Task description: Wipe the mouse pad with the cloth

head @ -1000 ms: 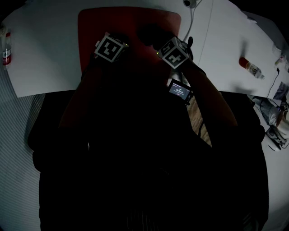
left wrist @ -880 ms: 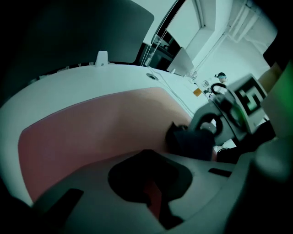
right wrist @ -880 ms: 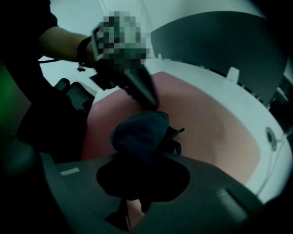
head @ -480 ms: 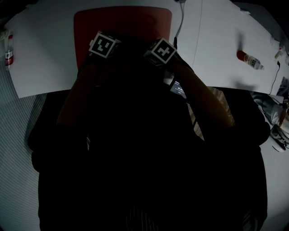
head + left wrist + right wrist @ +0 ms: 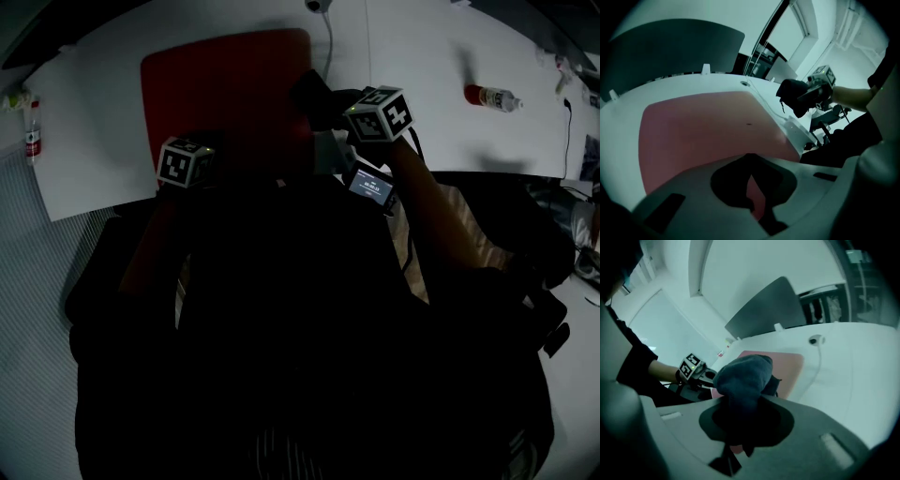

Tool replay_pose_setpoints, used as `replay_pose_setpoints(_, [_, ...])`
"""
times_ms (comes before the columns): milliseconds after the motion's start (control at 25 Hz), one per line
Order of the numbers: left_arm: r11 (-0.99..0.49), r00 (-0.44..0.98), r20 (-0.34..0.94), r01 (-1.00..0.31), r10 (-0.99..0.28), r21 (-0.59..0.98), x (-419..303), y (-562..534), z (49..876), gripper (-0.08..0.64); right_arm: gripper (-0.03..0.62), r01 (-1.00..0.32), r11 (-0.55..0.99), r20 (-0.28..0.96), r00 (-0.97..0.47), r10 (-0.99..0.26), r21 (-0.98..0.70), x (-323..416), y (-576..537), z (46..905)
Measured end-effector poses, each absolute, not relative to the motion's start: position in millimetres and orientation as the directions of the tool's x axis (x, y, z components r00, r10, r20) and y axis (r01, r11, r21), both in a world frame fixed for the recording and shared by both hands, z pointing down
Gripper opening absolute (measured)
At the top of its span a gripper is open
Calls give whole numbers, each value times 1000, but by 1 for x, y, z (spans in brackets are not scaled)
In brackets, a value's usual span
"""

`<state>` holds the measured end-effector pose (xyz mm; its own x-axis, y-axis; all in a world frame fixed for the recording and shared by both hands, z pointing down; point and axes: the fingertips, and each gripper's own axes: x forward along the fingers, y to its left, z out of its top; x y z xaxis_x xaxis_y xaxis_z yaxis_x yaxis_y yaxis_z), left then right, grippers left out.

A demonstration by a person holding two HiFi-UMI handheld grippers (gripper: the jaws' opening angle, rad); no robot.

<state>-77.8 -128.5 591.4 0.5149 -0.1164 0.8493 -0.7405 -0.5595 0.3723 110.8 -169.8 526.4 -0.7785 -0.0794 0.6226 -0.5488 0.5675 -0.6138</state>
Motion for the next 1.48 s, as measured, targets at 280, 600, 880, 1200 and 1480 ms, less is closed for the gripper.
replay_pose_setpoints(280, [-450,681,672,-717,-291,532,-39,-138,522,9,64,-608,513,589,-777,-224,-606,168,-152,498])
replay_pose_setpoints(600, [-665,815,416,-573,-403,479,39,-170,362,8,63,-570,647,418,-819,-394,-506,173,-156,374])
replay_pose_setpoints(880, [-775,871,266,-489,-413,399,68,-166,260,9,63,-486,738,234,-874,-426,-468,158,-156,280])
replay_pose_setpoints(1200, [-792,867,244,-497,-434,356,75,-165,230,8,63,-458,790,227,-889,-398,-408,149,-150,259])
replay_pose_setpoints(1480, [-789,865,250,-500,-435,357,77,-165,229,9,63,-446,794,237,-894,-379,-413,148,-150,261])
